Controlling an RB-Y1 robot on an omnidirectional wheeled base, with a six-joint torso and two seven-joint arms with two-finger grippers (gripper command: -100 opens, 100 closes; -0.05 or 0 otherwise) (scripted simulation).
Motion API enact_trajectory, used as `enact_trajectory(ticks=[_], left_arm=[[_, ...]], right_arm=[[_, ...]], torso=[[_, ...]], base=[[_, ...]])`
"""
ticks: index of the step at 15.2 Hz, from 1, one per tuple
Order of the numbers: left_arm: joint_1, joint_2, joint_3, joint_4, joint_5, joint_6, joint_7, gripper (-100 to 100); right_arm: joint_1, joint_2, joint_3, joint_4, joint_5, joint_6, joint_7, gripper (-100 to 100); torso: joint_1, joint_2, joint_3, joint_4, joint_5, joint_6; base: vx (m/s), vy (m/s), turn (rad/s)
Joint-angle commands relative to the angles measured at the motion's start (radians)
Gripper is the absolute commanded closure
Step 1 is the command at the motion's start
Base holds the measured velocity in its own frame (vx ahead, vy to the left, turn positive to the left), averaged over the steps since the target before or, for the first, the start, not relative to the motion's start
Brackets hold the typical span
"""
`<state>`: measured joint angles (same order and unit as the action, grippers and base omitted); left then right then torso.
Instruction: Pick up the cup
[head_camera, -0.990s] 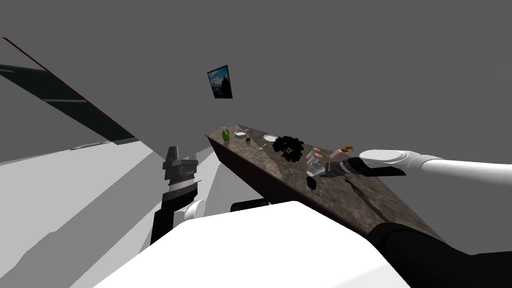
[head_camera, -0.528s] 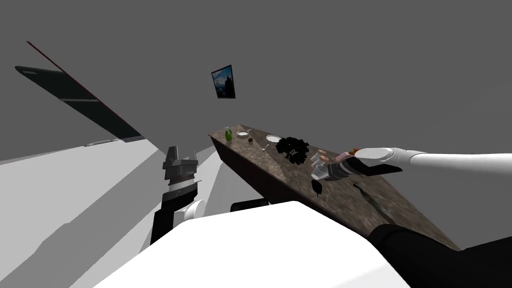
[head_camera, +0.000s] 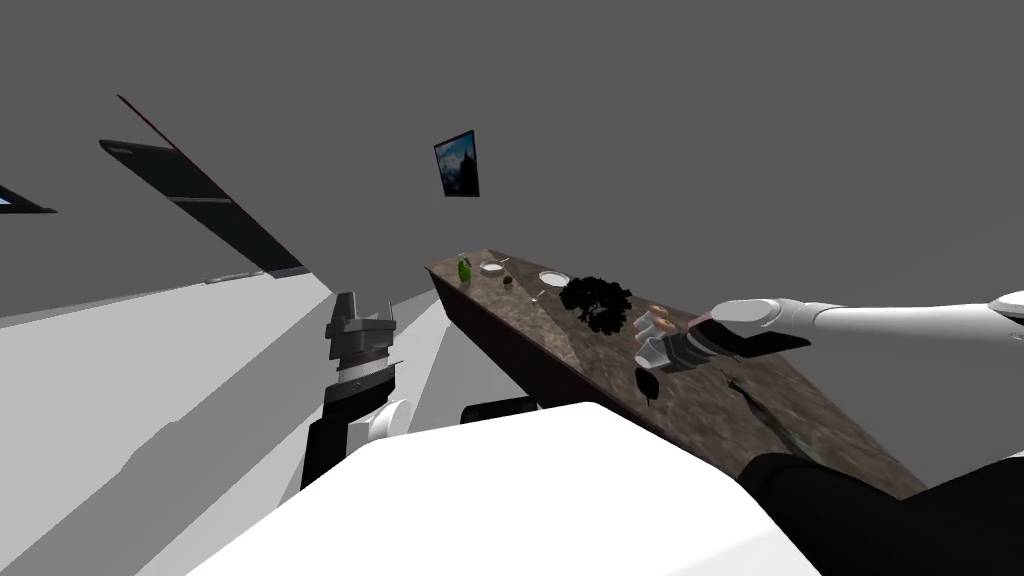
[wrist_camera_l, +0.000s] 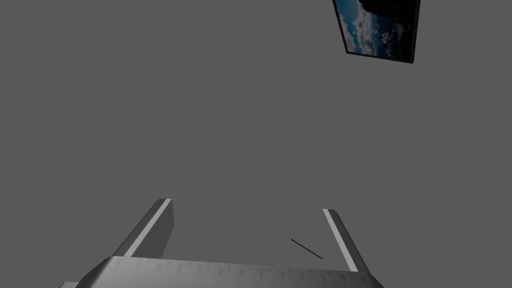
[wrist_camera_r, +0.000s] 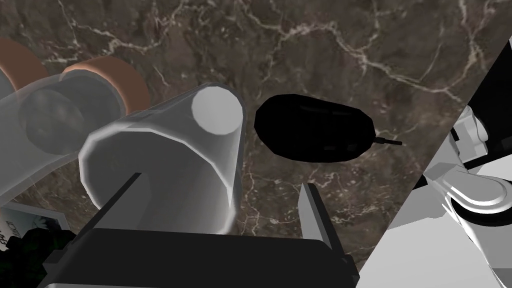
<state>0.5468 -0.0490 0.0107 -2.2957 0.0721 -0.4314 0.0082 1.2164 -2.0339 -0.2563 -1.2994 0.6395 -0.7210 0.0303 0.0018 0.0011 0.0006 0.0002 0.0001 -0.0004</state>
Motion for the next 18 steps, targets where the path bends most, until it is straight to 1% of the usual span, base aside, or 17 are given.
enact_trajectory(ticks=[1, 2, 3, 4, 5, 7, 9, 10, 11, 15, 16, 17, 18], left_arm=[[0.0, 0.0, 0.0, 0.0, 0.0, 0.0, 0.0, 0], [0.0, 0.0, 0.0, 0.0, 0.0, 0.0, 0.0, 0], [0.0, 0.0, 0.0, 0.0, 0.0, 0.0, 0.0, 0], [0.0, 0.0, 0.0, 0.0, 0.0, 0.0, 0.0, 0], [0.0, 0.0, 0.0, 0.0, 0.0, 0.0, 0.0, 0], [0.0, 0.0, 0.0, 0.0, 0.0, 0.0, 0.0, 0], [0.0, 0.0, 0.0, 0.0, 0.0, 0.0, 0.0, 0], [0.0, 0.0, 0.0, 0.0, 0.0, 0.0, 0.0, 0], [0.0, 0.0, 0.0, 0.0, 0.0, 0.0, 0.0, 0], [0.0, 0.0, 0.0, 0.0, 0.0, 0.0, 0.0, 0], [0.0, 0.0, 0.0, 0.0, 0.0, 0.0, 0.0, 0], [0.0, 0.0, 0.0, 0.0, 0.0, 0.0, 0.0, 0], [0.0, 0.0, 0.0, 0.0, 0.0, 0.0, 0.0, 0]], right_arm=[[-0.008, 0.029, 0.013, -0.005, 0.014, 0.007, 0.002, -100], [0.005, 0.063, 0.02, 0.0, 0.011, 0.016, 0.017, -100], [0.011, 0.08, 0.024, 0.002, 0.01, 0.02, 0.025, -100], [0.011, 0.08, 0.024, 0.002, 0.01, 0.02, 0.025, -100], [0.023, 0.114, 0.031, 0.006, 0.007, 0.029, 0.04, -100], [0.023, 0.114, 0.031, 0.006, 0.007, 0.029, 0.04, -100], [0.036, 0.148, 0.039, 0.011, 0.004, 0.038, 0.055, -100], [0.033, 0.126, 0.036, 0.011, -0.005, 0.035, 0.052, -100], [0.032, 0.13, 0.036, 0.012, -0.001, 0.034, 0.052, 100], [0.033, 0.13, 0.036, 0.012, -0.001, 0.033, 0.051, 100], [0.017, 0.097, 0.028, 0.004, 0.008, 0.025, 0.032, 100], [0.011, 0.08, 0.024, 0.002, 0.01, 0.02, 0.025, 100], [0.011, 0.08, 0.024, 0.002, 0.01, 0.02, 0.025, 100]], torso=[[0.0, 0.0, 0.0, 0.0, 0.0, 0.0], [0.0, 0.0, 0.0, 0.0, 0.0, 0.001], [-0.001, 0.001, 0.0, 0.0, 0.0, 0.0], [-0.001, 0.001, 0.001, 0.0, 0.0, 0.0], [-0.001, 0.001, 0.001, 0.0, 0.0, 0.001], [-0.001, 0.001, 0.001, 0.0, 0.0, 0.001], [-0.001, 0.001, 0.001, 0.0, 0.0, 0.001], [-0.001, 0.001, 0.001, 0.0, 0.0, 0.001], [-0.001, 0.001, 0.001, 0.0, 0.0, 0.001], [-0.002, 0.001, 0.001, 0.0, -0.001, 0.0], [-0.002, 0.001, 0.001, 0.0, -0.001, 0.0], [-0.002, 0.001, 0.001, 0.001, 0.0, 0.002], [-0.002, 0.002, 0.001, 0.001, 0.0, 0.003]], base=[[0.0, 0.002, 0.184], [0.0, 0.003, 0.222], [-0.001, 0.006, 0.274], [-0.001, 0.002, 0.152], [-0.001, 0.005, 0.188], [0.0, 0.003, 0.117], [0.002, 0.005, 0.117], [0.001, 0.002, 0.072], [0.0, 0.0, 0.0], [-0.001, 0.001, -0.003], [0.0, -0.006, -0.24], [0.001, -0.008, -0.354], [0.0, -0.004, -0.196]])
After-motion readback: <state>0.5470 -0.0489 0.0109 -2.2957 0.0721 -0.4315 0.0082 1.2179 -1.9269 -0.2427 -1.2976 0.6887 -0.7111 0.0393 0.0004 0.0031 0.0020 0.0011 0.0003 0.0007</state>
